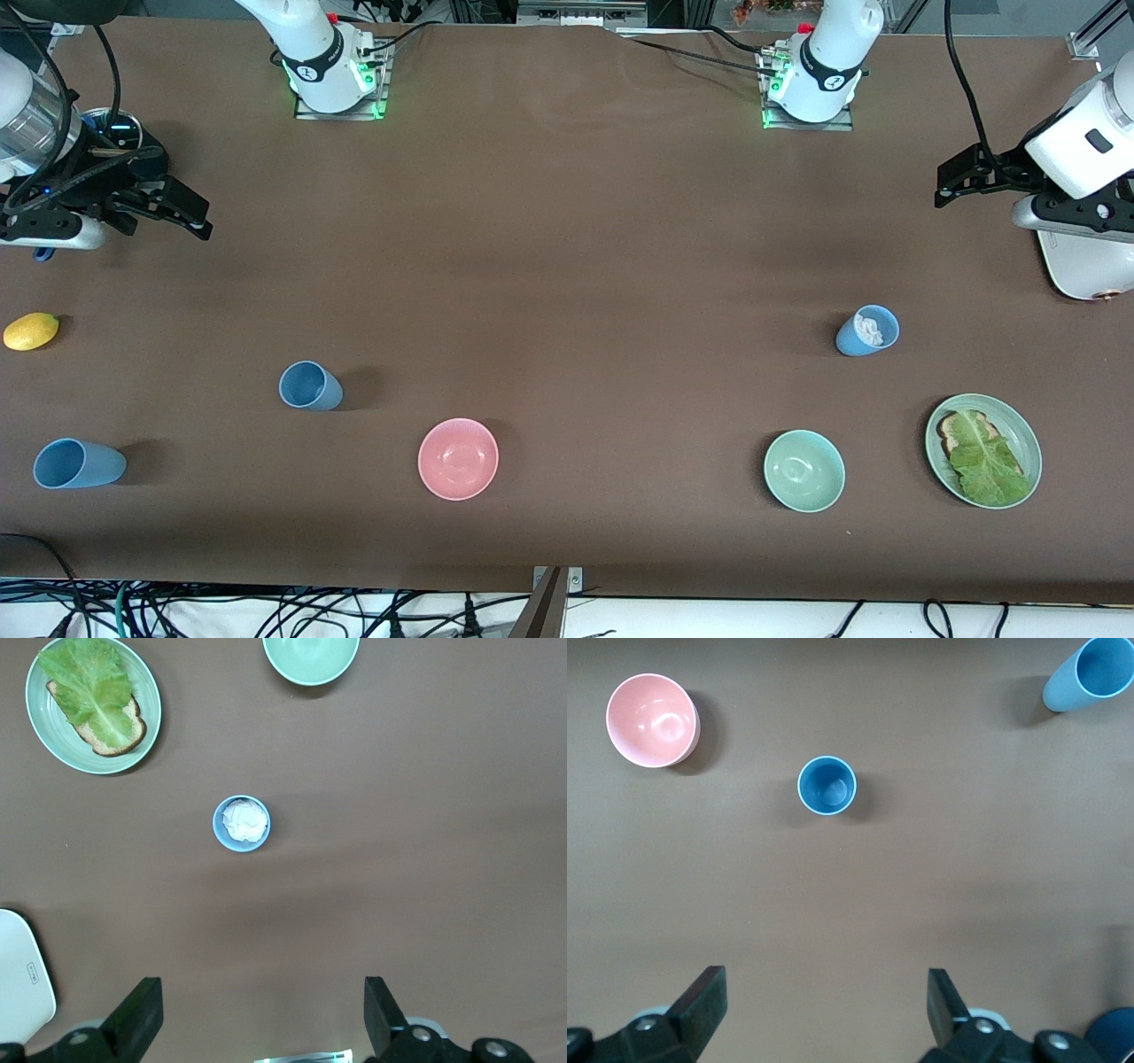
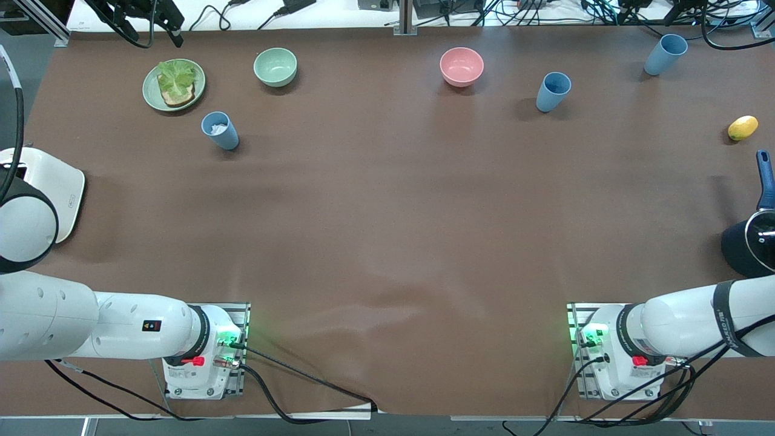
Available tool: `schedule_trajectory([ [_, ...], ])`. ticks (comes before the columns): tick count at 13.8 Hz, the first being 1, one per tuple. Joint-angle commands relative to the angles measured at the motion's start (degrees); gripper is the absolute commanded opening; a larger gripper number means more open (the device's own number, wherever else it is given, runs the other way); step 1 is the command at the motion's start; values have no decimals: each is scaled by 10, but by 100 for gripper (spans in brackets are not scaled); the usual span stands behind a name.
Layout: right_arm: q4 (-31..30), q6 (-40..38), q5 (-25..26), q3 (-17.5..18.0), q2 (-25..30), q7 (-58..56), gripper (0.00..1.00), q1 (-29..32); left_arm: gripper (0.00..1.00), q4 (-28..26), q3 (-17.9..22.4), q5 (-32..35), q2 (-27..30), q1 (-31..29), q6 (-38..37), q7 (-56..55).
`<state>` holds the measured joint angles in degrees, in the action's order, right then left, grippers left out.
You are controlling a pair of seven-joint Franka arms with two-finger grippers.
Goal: Stack blue cups with both arms
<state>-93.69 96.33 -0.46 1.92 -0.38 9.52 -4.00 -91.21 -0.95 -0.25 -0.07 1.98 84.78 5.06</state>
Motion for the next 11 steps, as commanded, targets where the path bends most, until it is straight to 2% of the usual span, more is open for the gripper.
schedule_trajectory([
  [1,12,2,2,3,-3,7,100,0,100,13,2,5,-4,3,-4,12],
  [11,14,3,2,2,-6,-4,100,2,100,13,2,6,-4,3,-4,13],
])
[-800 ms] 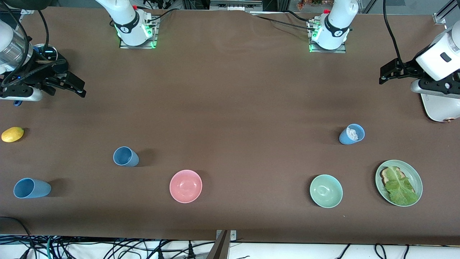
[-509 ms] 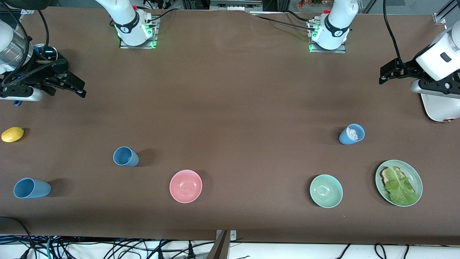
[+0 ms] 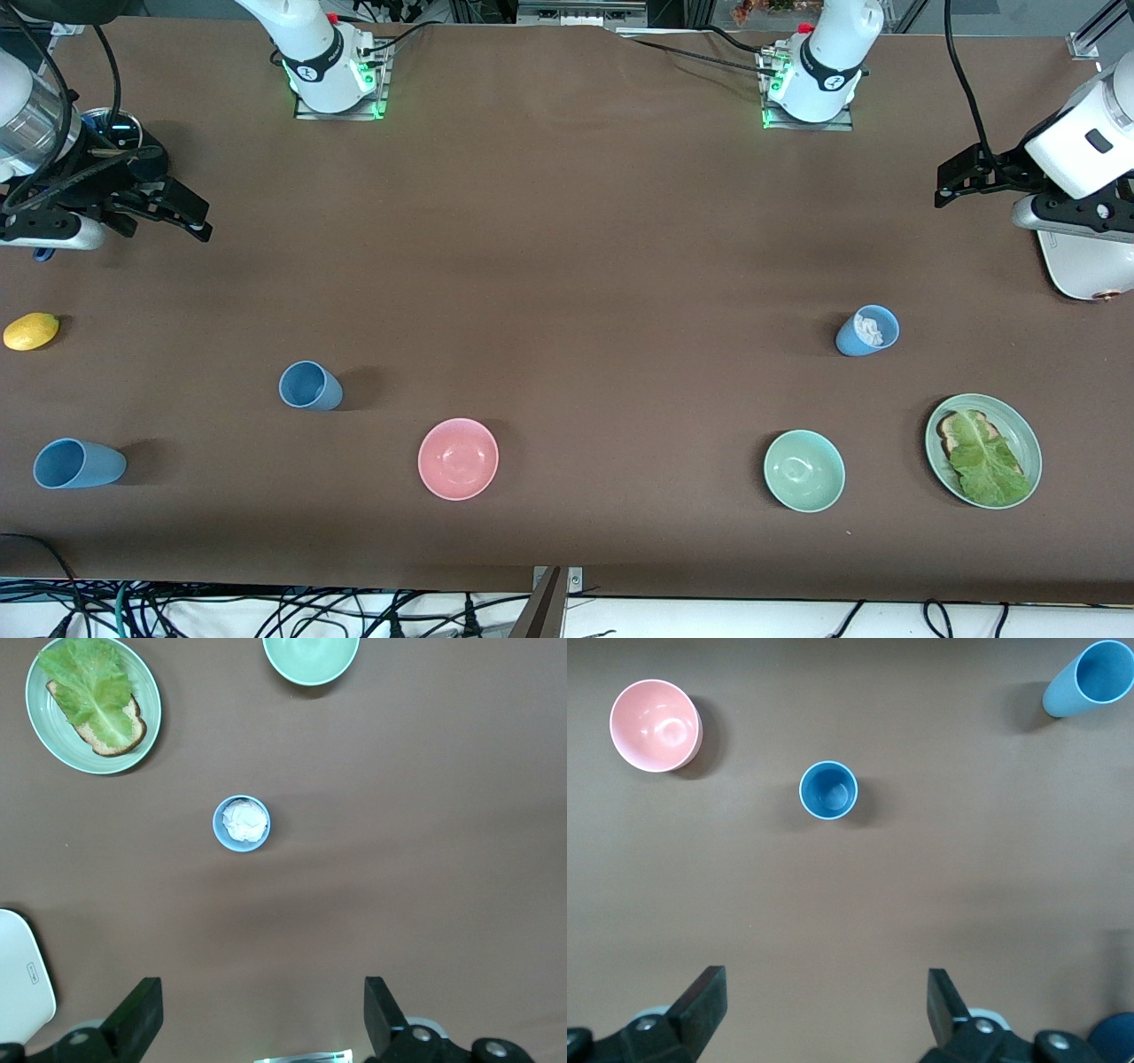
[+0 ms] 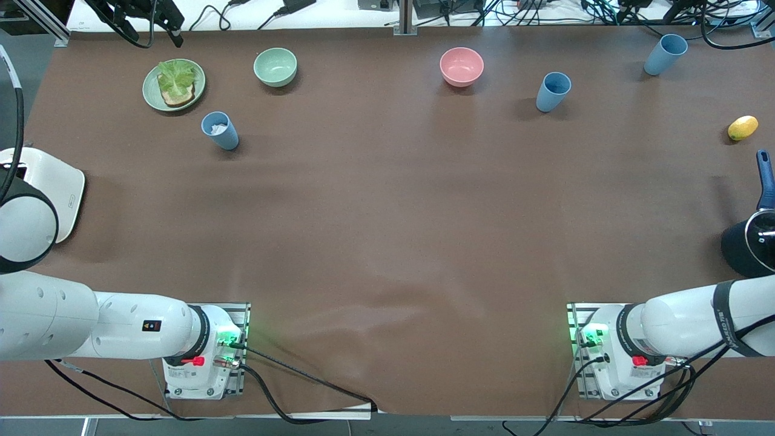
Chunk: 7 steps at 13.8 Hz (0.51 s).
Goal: Stack blue cups with both arms
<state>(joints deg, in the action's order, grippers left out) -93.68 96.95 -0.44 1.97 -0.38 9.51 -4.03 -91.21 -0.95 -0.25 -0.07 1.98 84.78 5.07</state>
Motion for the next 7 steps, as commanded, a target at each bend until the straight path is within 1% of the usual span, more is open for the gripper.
schedule_trajectory([
  [1,14,-4,2,1,-6,-6,100,2,100,13,2,6,-4,3,-4,13],
  [7,14,-3,8,1,-6,-38,100,2,100,12,2,6,-4,3,-4,13],
])
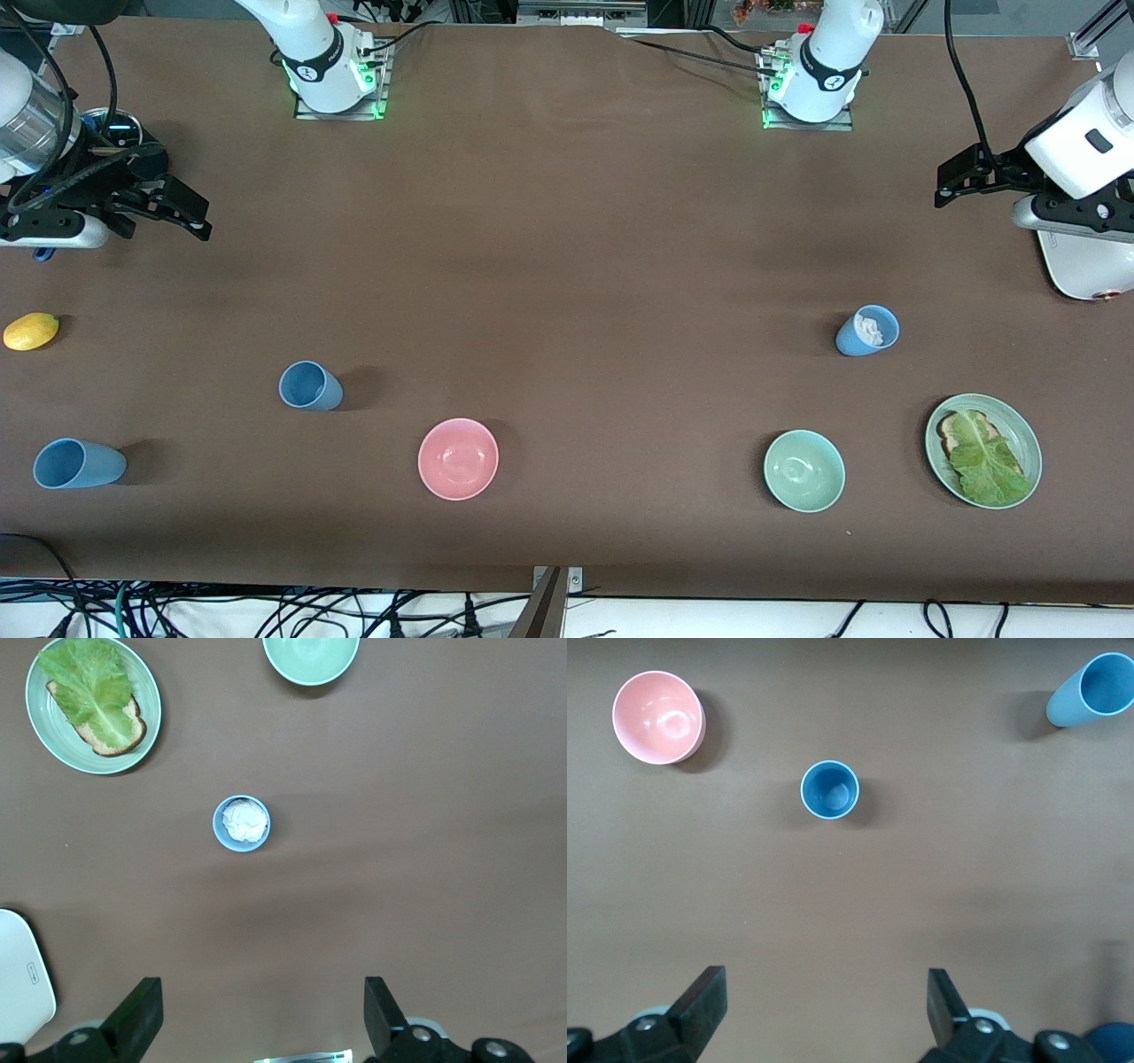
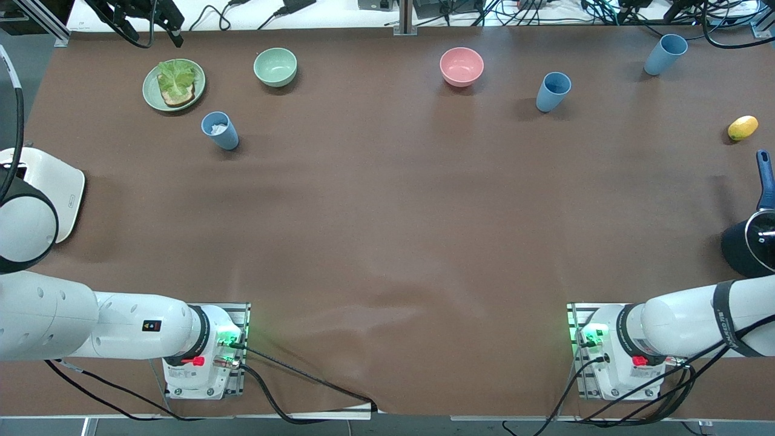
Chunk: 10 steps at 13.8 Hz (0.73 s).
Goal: Stack blue cups with both arms
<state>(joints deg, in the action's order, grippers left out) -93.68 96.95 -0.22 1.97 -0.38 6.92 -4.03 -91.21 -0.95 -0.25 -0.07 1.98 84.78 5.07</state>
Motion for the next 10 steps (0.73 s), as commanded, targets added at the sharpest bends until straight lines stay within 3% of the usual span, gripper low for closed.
schedule_trajectory([
  [1,14,-3,6,1,-6,-13,100,2,100,12,2,6,-4,3,-4,13],
  [10,14,-2,3,1,-7,-6,100,11,100,12,2,6,-4,3,-3,13],
])
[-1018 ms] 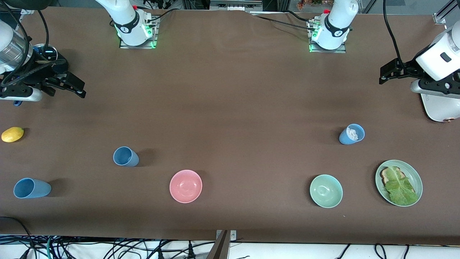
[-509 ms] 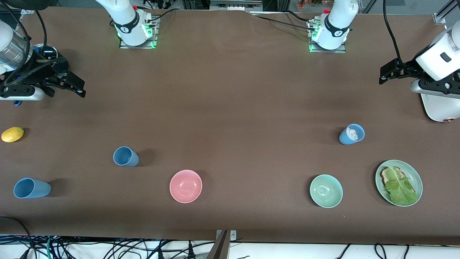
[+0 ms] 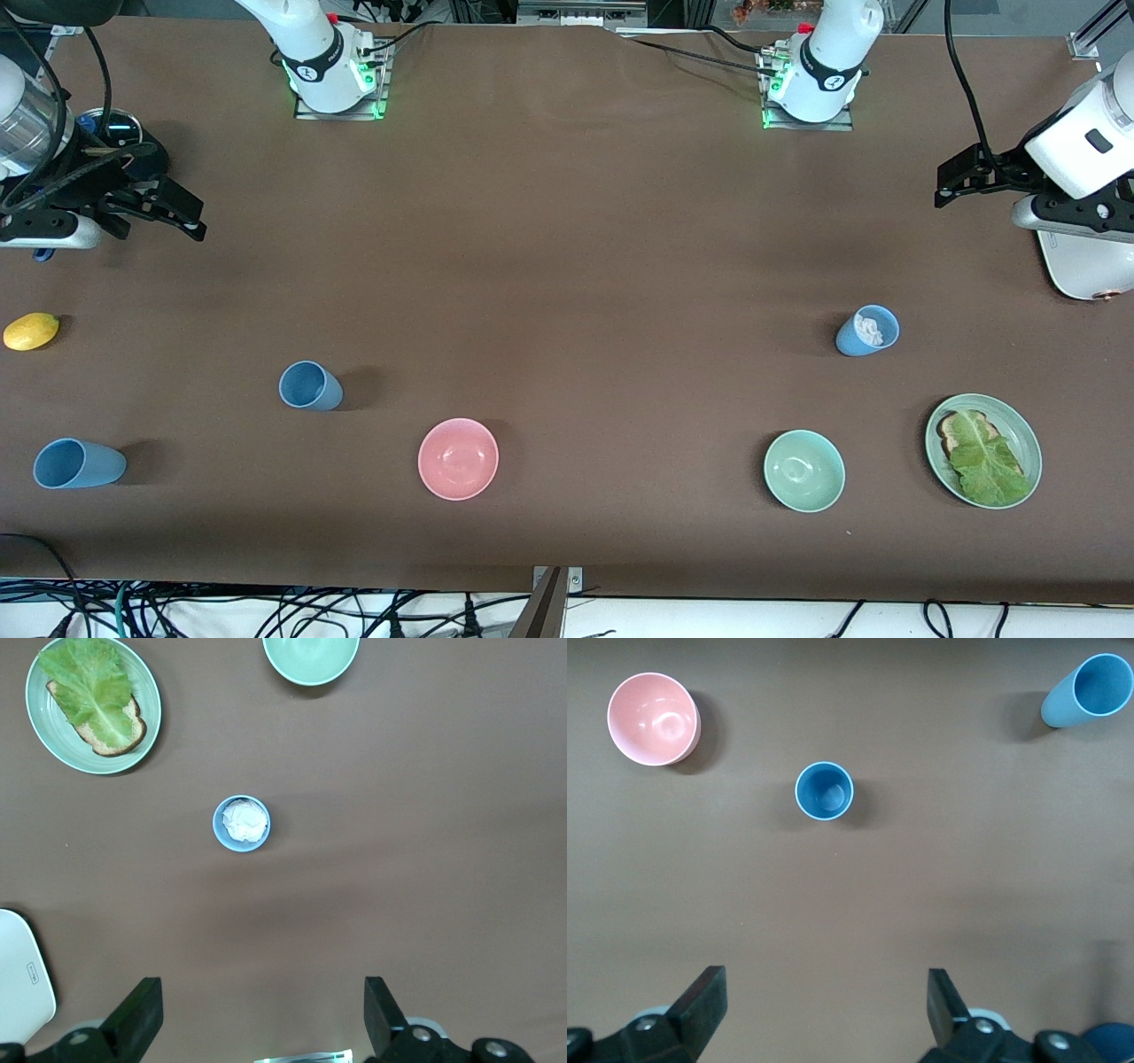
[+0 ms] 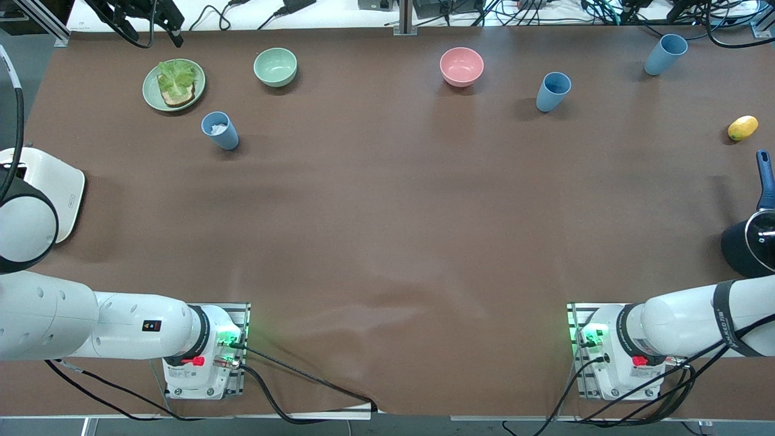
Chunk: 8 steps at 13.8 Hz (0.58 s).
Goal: Stack blue cups with both arms
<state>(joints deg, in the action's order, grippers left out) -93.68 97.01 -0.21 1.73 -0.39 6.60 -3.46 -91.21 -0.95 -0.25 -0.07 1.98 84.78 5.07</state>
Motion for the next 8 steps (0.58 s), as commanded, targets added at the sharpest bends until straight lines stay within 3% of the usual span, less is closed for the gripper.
schedule_trajectory([
  [1,14,-3,3,3,-8,-3,100,7,100,12,2,6,-4,3,-4,13],
  [8,14,-3,5,2,-12,-4,100,7,100,12,1,6,-4,3,-4,13],
])
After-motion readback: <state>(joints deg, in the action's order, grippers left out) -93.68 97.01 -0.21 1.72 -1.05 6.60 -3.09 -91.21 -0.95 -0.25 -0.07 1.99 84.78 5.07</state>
